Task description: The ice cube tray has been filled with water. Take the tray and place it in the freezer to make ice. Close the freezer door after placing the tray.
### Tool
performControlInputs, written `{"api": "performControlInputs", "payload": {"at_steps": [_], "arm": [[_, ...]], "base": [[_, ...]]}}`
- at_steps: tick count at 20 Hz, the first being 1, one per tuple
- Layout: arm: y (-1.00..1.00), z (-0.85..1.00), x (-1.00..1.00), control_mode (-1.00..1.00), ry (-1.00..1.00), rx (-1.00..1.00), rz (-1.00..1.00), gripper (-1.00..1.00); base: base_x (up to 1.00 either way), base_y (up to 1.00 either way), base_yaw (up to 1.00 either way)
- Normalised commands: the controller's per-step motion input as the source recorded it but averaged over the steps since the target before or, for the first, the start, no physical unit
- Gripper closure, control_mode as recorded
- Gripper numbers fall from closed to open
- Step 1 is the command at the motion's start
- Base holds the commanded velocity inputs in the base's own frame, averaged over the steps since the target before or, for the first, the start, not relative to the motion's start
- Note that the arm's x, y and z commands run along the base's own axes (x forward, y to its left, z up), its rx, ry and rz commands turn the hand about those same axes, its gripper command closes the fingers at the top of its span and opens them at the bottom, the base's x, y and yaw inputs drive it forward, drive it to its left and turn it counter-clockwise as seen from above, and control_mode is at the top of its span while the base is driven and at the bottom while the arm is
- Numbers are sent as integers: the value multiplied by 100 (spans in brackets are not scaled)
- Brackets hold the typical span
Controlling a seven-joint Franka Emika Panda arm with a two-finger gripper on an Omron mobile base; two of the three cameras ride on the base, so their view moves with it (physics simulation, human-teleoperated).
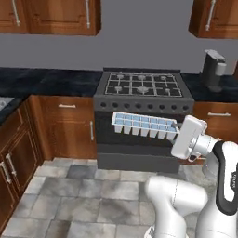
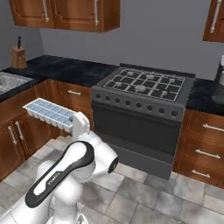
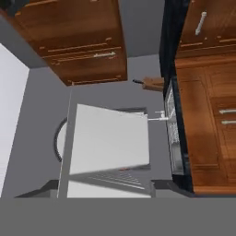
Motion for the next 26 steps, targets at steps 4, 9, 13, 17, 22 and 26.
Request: {"api": "performControlInputs", "payload": {"at_steps": [4, 9, 13, 17, 22, 26], "arm": [[0, 0, 0, 100, 0, 0, 0, 100], [0, 0, 0, 100, 0, 0, 0, 100], [0, 0, 0, 100, 0, 0, 0, 100], [0, 0, 0, 100, 0, 0, 0, 100], [0, 0, 0, 100, 0, 0, 0, 100], [0, 0, 0, 100, 0, 0, 0, 100]], "base": [[-23, 0, -68], [-15, 0, -70], [-4, 0, -67], [1, 1, -58], [20, 1, -56], [42, 2, -51]]}}
